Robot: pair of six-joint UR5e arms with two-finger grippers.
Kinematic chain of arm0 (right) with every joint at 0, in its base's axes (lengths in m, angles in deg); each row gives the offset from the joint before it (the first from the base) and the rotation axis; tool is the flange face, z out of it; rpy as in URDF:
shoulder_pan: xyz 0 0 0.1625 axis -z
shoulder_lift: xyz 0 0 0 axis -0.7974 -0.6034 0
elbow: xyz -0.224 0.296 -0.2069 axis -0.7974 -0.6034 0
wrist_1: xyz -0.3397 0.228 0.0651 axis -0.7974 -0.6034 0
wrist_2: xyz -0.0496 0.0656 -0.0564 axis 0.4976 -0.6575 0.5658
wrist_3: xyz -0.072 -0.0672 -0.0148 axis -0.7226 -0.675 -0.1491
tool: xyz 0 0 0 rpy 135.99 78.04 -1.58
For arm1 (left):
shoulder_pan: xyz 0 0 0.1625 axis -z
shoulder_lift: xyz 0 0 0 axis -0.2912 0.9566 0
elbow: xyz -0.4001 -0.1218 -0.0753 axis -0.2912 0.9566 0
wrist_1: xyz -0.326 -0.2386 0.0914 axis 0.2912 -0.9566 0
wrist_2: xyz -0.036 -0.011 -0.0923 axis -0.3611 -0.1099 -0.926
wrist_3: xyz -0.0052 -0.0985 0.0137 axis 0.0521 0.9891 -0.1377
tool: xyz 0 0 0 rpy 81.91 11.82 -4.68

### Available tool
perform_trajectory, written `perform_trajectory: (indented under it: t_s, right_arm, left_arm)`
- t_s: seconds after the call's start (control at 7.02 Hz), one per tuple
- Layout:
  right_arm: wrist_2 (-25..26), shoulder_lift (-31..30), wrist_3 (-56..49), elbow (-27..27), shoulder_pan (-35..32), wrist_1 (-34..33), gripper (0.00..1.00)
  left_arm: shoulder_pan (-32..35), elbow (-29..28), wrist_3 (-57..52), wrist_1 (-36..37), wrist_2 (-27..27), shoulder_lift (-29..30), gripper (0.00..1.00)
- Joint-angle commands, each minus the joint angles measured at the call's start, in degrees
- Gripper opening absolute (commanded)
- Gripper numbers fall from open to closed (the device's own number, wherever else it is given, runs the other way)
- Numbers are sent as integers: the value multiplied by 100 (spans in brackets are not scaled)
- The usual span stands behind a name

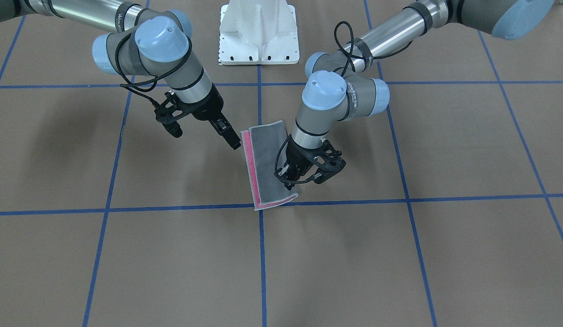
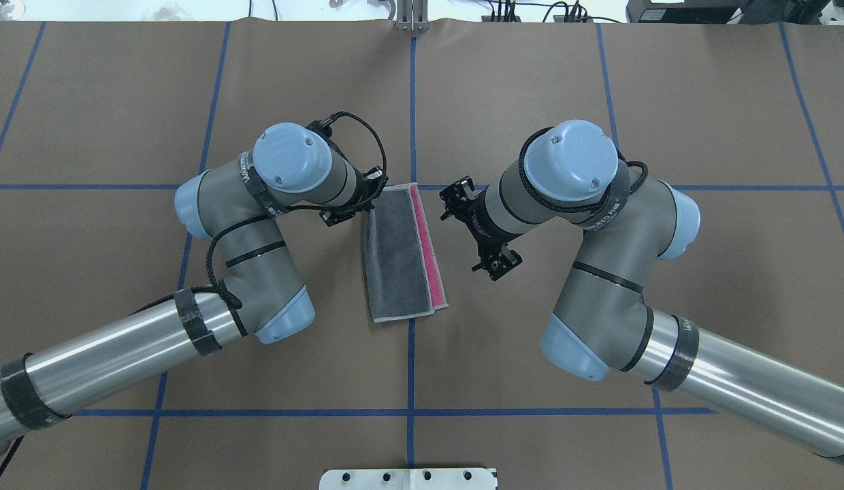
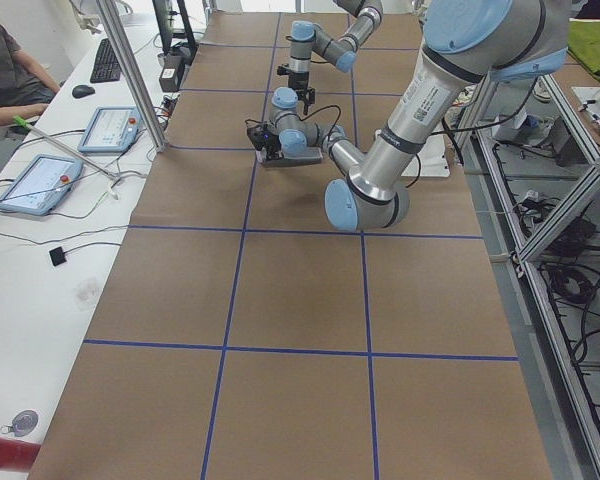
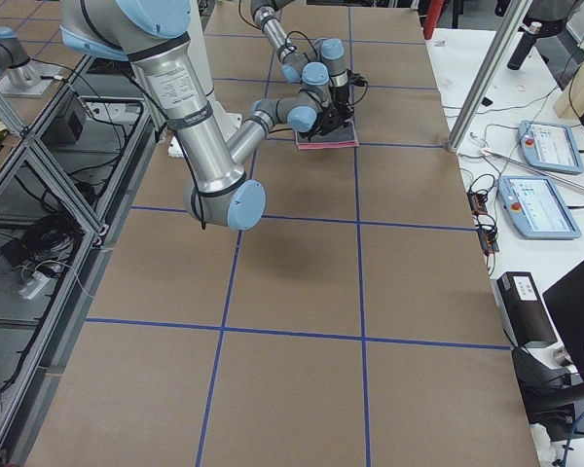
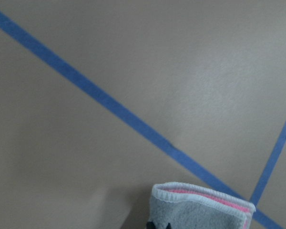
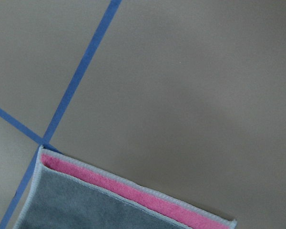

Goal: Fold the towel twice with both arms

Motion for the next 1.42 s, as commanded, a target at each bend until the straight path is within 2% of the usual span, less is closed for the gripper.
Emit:
perform_trajectory:
  t_s: [0.0,0.14,0.28,0.57,0.85,1.0,1.14,1.28]
  right_arm:
    - [-14,-43,-9,-2,-10,5,100]
    - [-14,-43,-9,-3,-18,5,100]
    - [-14,-43,-9,-3,-18,5,100]
    - [-6,-43,-9,-11,-36,14,100]
    - [-6,-43,-9,-11,-62,14,100]
    - [-6,-35,-9,-3,-62,14,100]
    - [-14,-34,-9,-3,-97,14,100]
    - [-23,-61,-70,6,-176,14,100]
  left_arm:
    - [67,-484,0,-273,1,309,0]
    - [120,-493,-183,-273,-7,309,98]
    - [164,-371,-394,-186,-77,327,100]
    - [199,304,-405,514,-69,196,100]
    - [51,1653,-299,535,-34,-976,100]
    - [-203,1869,145,509,1,-1200,96]
    - [-379,1967,610,509,28,-1176,89]
    - [-703,2038,832,518,341,-1202,83]
